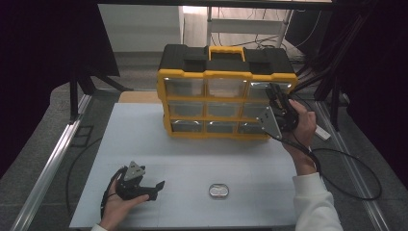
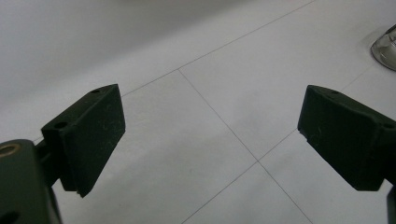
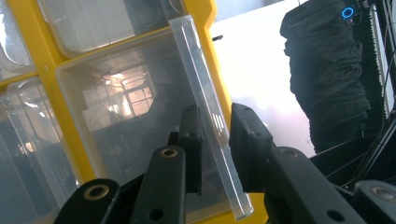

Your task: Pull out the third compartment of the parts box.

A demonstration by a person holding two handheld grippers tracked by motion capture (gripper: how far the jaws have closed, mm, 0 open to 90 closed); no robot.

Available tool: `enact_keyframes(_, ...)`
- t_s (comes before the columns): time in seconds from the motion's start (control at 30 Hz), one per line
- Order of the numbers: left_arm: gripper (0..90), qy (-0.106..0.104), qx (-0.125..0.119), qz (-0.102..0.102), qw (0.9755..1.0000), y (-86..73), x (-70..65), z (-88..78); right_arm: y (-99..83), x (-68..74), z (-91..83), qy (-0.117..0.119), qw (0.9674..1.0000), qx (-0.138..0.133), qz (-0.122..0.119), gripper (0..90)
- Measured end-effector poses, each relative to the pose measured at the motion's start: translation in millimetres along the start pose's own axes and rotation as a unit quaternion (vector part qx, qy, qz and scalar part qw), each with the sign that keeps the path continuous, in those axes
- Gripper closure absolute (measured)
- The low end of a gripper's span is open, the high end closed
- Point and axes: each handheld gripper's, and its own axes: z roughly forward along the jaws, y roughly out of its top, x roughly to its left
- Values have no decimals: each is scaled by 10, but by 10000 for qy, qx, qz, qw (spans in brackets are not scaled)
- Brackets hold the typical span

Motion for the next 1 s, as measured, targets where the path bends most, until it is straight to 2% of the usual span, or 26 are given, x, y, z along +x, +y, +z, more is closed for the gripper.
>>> enact_keyframes(1.0,80,-11,-23,15,10000,6,-3,-8,41,-6,-144,-17,10000,27,-63,753)
